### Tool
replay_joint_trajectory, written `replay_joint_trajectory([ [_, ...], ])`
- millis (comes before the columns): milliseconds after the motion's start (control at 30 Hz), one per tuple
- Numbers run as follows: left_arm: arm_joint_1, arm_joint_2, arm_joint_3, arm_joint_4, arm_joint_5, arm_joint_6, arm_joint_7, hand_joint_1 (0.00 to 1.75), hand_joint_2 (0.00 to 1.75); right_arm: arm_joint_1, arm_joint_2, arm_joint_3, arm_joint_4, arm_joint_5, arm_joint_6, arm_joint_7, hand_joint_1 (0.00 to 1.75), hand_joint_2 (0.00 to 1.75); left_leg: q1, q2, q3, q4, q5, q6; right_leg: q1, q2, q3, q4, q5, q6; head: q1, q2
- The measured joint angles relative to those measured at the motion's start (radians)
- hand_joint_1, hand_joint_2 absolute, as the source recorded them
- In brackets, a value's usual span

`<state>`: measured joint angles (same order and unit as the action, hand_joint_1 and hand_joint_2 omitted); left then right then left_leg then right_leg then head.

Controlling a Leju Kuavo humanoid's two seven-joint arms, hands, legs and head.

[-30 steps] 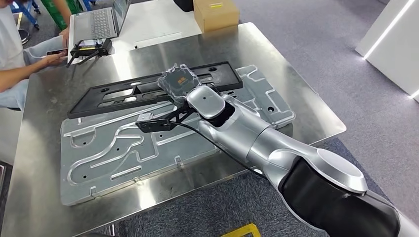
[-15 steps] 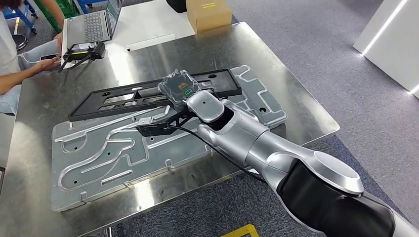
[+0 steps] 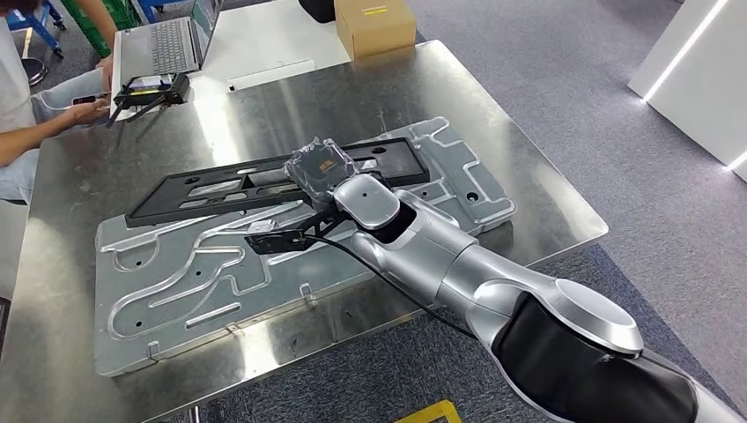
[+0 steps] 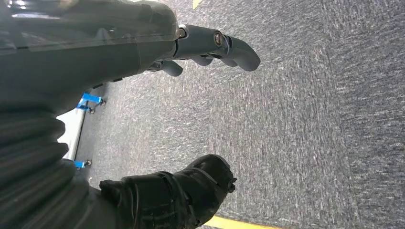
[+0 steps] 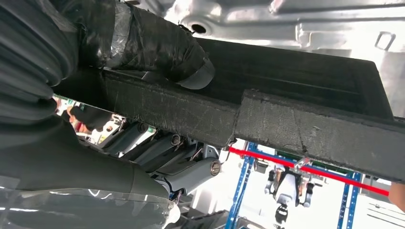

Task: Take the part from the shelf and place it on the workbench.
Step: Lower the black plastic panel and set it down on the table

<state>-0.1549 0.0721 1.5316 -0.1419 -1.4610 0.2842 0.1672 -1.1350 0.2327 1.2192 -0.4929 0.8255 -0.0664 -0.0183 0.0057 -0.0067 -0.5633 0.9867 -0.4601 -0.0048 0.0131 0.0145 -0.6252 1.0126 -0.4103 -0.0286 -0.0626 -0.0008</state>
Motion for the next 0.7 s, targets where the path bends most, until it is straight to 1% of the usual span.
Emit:
replay_joint_trajectory([
  [433,0.0,0.0,0.0,0.0,-0.001,0.001,-0.002,0.0,1.75,0.022,-0.002,0.0,0.0,-0.007,-0.014,0.0,1.75,1.75,-0.001,0.0,0.0,0.0,-0.001,0.0,-0.001,0.0,0.0,0.0,0.0,0.0,0.0,0.0],
  [700,0.0,0.0,0.0,0.0,-0.003,0.006,-0.014,0.0,1.75,0.044,-0.013,0.0,0.0,-0.016,-0.031,0.002,1.75,1.75,-0.001,0.0,0.0,0.0,-0.001,0.0,-0.001,0.0,0.0,0.0,0.0,0.0,0.0,0.0],
])
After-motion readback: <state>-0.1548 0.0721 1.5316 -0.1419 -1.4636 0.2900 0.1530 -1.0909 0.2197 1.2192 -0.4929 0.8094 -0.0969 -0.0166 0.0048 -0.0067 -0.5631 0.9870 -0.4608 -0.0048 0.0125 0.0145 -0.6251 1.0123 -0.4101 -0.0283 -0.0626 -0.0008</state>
